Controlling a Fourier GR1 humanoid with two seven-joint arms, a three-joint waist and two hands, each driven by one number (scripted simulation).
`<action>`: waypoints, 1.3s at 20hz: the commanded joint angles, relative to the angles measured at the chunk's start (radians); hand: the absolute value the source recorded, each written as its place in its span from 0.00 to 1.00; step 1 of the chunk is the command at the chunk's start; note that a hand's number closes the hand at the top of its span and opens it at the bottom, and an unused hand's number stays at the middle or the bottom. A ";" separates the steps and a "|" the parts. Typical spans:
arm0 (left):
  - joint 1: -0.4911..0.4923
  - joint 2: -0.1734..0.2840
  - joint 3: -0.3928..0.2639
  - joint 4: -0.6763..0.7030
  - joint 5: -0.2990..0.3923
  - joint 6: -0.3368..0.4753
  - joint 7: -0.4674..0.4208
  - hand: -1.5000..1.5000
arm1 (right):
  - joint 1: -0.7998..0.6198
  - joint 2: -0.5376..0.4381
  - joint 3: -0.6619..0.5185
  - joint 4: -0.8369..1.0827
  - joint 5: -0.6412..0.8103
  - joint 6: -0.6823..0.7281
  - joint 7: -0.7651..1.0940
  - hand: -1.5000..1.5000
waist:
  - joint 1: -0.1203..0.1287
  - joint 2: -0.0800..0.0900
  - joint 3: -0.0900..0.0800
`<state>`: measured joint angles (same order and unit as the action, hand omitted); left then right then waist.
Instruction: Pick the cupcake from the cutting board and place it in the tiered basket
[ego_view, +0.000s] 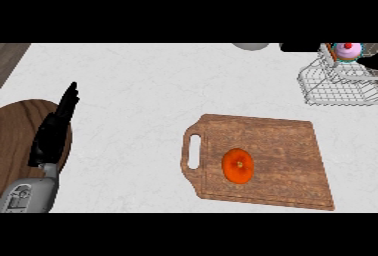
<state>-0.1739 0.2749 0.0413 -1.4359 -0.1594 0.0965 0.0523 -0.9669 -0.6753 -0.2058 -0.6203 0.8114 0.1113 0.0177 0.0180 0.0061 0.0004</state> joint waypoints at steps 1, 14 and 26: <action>0.006 -0.005 0.007 0.039 -0.004 -0.008 -0.044 0.50 | -0.003 0.002 -0.046 0.094 -0.032 -0.003 -0.029 0.00 | -0.001 0.000 0.000; 0.021 -0.008 0.018 -0.020 -0.003 -0.028 0.001 0.50 | -0.034 -0.026 -0.210 -0.009 -0.197 -0.132 -0.048 0.00 | -0.011 -0.006 -0.001; 0.068 -0.004 0.049 -0.044 0.004 -0.030 -0.013 0.50 | 0.174 -0.361 -0.419 0.057 -0.396 0.210 -0.048 0.00 | -0.029 -0.008 0.000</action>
<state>-0.1331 0.2733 0.0802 -1.4786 -0.1586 0.0668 0.0697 -0.8842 -0.9423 -0.5629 -0.5873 0.4726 0.2298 0.0161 -0.0082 -0.0029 -0.0002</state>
